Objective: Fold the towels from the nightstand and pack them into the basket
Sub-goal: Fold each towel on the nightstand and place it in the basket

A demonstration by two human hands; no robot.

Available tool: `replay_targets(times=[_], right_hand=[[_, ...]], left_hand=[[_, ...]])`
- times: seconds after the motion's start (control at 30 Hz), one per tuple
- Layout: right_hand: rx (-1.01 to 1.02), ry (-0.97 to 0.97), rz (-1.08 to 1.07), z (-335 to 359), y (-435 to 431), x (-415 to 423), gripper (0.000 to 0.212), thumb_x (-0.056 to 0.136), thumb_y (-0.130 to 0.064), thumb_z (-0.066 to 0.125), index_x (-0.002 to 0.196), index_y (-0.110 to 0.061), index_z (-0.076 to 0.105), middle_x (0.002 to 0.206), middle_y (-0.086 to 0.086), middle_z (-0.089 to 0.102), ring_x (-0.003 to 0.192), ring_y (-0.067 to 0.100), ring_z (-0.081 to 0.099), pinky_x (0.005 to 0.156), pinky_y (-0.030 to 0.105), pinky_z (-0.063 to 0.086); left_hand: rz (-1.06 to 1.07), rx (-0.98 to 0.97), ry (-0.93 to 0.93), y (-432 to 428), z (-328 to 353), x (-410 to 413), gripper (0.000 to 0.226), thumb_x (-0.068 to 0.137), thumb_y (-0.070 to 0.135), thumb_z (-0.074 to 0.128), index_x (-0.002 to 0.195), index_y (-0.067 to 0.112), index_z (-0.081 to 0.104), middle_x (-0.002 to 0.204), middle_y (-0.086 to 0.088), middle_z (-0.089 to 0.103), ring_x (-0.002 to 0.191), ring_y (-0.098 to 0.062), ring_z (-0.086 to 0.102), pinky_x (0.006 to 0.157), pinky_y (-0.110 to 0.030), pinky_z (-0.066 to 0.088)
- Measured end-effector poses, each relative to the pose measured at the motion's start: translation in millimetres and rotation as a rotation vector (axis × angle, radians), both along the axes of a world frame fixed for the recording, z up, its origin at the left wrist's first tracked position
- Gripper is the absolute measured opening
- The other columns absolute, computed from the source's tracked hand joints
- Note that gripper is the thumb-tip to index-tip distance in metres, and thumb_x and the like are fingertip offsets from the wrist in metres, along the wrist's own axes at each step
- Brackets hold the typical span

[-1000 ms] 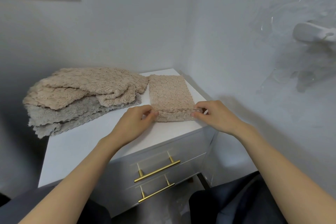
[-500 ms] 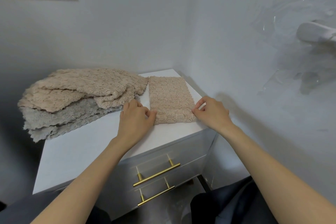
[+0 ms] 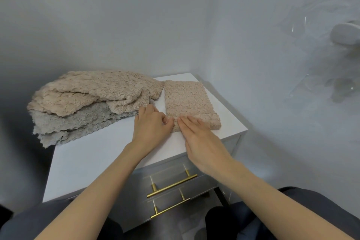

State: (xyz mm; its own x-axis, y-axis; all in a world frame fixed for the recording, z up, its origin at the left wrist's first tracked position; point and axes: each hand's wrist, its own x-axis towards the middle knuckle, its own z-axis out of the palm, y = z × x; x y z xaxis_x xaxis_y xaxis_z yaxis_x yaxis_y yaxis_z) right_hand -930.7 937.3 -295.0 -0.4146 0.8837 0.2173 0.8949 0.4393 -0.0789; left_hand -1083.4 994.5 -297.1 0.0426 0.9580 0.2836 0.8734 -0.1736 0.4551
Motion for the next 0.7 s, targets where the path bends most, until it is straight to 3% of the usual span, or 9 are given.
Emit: replay_targets(times=[0.07,0.27,0.43,0.53,0.63,0.7], right_hand=[[-0.038,-0.051,-0.006,-1,0,4,0.057,0.102,-0.013,0.028,0.153,-0.009,0.005,0.161,0.006,0.002,0.148,0.017,-0.001,0.112,0.023,-0.014],[-0.136,-0.075,-0.105,3,4,27,0.055,0.104,-0.021,0.022,0.153,-0.012,0.0,0.161,0.003,-0.002,0.148,0.014,-0.003,0.112,0.021,-0.012],[-0.182,-0.078,-0.172,5,7,46,0.055,0.104,-0.022,0.022,0.153,-0.011,-0.002,0.161,0.003,-0.002,0.148,0.013,-0.002,0.117,0.024,0.0],[-0.169,-0.061,-0.171,2,11,51,0.053,0.105,-0.023,0.021,0.153,-0.013,0.001,0.161,0.001,0.001,0.148,0.013,0.002,0.119,0.026,0.007],[-0.125,-0.077,-0.172,-1,15,55,0.051,0.106,-0.023,0.022,0.154,-0.016,0.005,0.161,0.0,0.006,0.148,0.013,0.009,0.116,0.03,0.023],[-0.102,-0.119,-0.167,-1,17,58,0.054,0.105,-0.018,0.028,0.154,-0.018,0.005,0.161,-0.001,0.007,0.147,0.013,0.012,0.111,0.032,0.032]], left_hand=[[-0.001,-0.007,0.005,1,0,-1,0.037,0.091,0.041,0.051,0.078,0.012,0.07,0.102,-0.004,0.048,0.106,-0.026,0.037,0.089,-0.034,0.031],[-0.007,-0.003,0.02,2,1,-2,0.038,0.092,0.042,0.05,0.079,0.013,0.071,0.099,-0.001,0.045,0.105,-0.025,0.036,0.084,-0.032,0.028],[-0.005,0.026,0.042,-1,-1,-1,0.033,0.091,0.036,0.05,0.075,0.012,0.066,0.095,0.0,0.043,0.1,-0.025,0.036,0.081,-0.03,0.027],[-0.021,0.126,0.031,-5,0,0,0.02,0.09,0.029,0.054,0.085,0.011,0.059,0.1,-0.003,0.045,0.1,-0.024,0.037,0.083,-0.031,0.032],[-0.224,0.287,0.041,-9,4,-1,0.005,0.089,0.012,0.06,0.095,0.01,0.06,0.103,-0.004,0.054,0.097,-0.025,0.043,0.084,-0.036,0.04],[-0.405,0.32,0.118,-10,6,-5,0.017,0.087,0.0,0.061,0.099,0.011,0.066,0.102,-0.003,0.062,0.092,-0.026,0.048,0.08,-0.041,0.044]])
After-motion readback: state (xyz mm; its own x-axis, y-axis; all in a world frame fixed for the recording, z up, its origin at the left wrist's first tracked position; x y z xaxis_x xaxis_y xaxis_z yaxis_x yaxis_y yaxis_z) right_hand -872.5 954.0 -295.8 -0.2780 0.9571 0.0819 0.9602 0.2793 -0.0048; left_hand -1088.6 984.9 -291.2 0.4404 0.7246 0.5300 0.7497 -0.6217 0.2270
